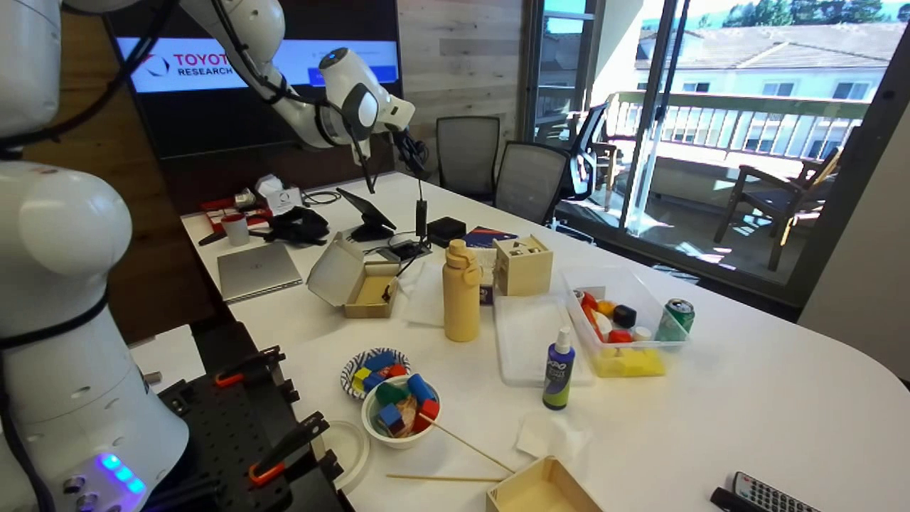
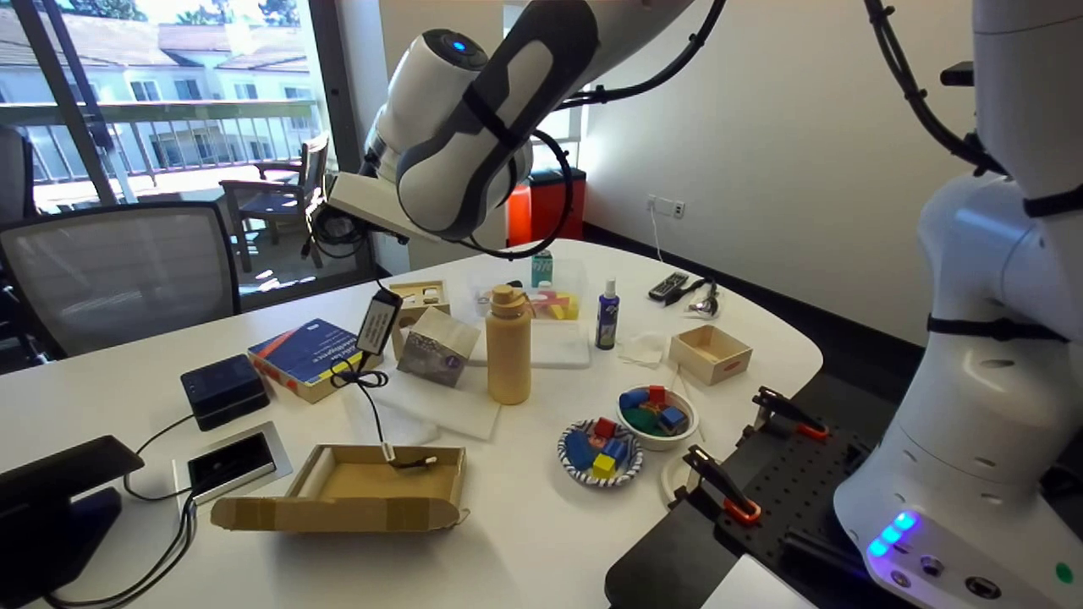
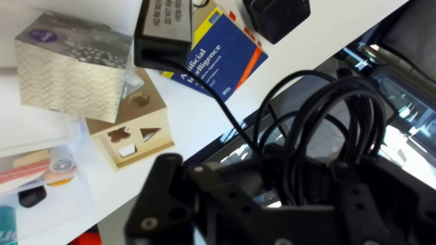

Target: Open the box on the table then remove the contents inside it

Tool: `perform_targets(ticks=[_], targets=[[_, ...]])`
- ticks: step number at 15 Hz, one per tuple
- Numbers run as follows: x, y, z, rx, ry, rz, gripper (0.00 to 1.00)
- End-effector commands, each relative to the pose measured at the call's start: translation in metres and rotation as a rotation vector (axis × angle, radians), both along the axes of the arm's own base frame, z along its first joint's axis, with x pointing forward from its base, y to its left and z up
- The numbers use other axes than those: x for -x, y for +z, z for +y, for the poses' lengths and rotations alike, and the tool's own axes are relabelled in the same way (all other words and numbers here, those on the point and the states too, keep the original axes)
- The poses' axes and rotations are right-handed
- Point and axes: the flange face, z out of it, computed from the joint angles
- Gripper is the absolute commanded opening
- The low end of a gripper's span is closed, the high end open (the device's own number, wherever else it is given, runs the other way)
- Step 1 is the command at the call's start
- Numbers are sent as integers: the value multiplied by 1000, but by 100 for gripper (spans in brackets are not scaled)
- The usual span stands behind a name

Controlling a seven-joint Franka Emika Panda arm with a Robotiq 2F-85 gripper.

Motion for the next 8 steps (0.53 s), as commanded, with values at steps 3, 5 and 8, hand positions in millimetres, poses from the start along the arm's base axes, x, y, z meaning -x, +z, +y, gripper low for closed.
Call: perform_targets(ticks=[3,5,8], targets=[[4,31,-19,80,-87,-130,0],[8,51,-20,126,-105,-186,0],[17,74,-15,182,-118,-238,0]])
